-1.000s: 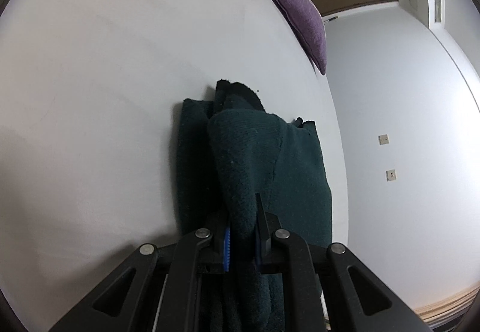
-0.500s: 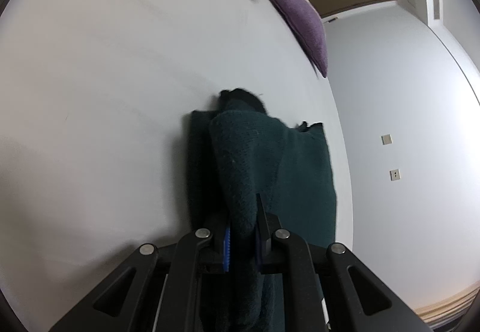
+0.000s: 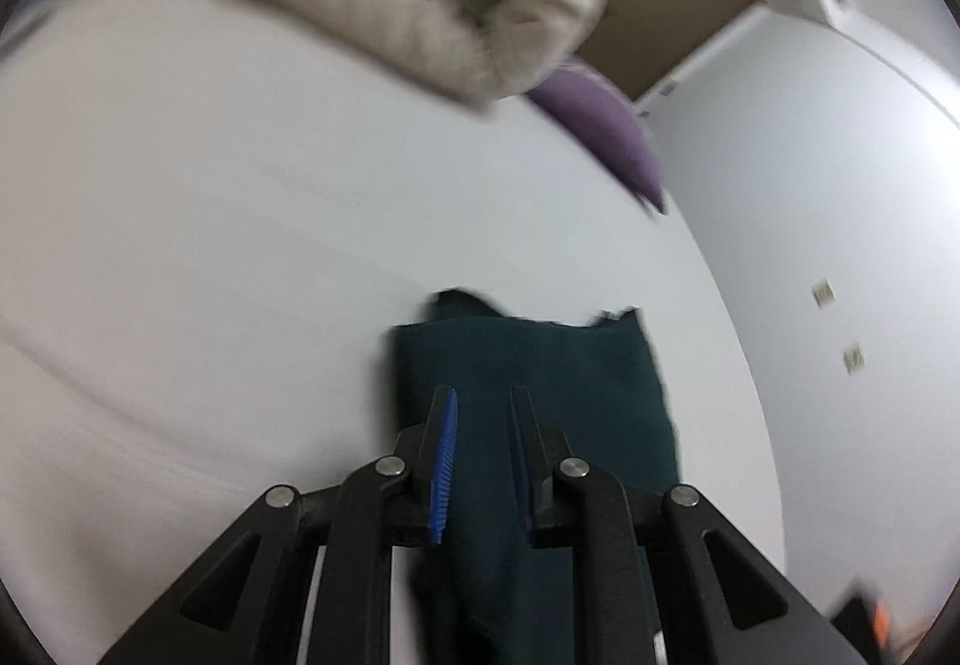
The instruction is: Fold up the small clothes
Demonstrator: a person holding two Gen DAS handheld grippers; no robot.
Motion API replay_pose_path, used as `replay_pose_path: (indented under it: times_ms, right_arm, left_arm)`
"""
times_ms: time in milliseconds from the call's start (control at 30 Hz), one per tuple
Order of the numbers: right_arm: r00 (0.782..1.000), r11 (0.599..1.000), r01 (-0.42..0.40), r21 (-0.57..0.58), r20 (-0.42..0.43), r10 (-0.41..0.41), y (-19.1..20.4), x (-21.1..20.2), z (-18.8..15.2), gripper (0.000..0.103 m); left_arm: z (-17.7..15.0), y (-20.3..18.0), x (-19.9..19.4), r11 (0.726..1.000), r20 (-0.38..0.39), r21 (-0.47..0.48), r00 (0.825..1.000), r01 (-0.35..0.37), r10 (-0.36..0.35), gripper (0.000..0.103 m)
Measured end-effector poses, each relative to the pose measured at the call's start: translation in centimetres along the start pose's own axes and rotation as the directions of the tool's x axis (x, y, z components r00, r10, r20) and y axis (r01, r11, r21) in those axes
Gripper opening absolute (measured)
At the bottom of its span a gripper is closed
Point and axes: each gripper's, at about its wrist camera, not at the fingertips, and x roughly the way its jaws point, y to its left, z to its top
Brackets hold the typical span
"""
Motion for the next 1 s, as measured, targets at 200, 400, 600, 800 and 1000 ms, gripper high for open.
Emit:
replay_pose_path:
  times_ms: [200,400,600,800,1000]
  right_arm:
    - [0.987,0.919,-0.150,0.364,0.104,0.120,-12.1,-2.9,0.3,0.032]
    - [0.961,0.721,-0.272,0.638,0.134,0.243,-21.3,-0.5,-4.1,0.028]
    - [0.956,0.716,-0.290,0.635,0.165,0.241,-23.0,-1.8,-6.7,0.030]
    - [0.966,0.766,-0.259,0.588,0.168,0.197,-22.3,-5.5,-4.0,0.034]
    - [0.949,0.743,-0.313,0.592,0.215,0.229,-23.6,-3.2,3.3,0.054]
  left_arm:
    - [-4.0,-4.9,4.1,0.982,-0.097,0.181,0.993,-0.055,0.074,0.018]
    - [-6.1,-1.2,6.3,0.997,-0.109,0.069,0.994,-0.017,0.024,0.004]
    - [-5.7,-0.8,5.0,0.997,-0.104,0.077,0.994,-0.010,0.019,0.004]
    - [-2.6,-4.1,1.9,0.983,0.026,0.153,0.995,-0.098,0.095,0.038]
    - [0.3,-7.4,6.8,0.978,-0.014,0.197,0.997,-0.069,0.073,0.044]
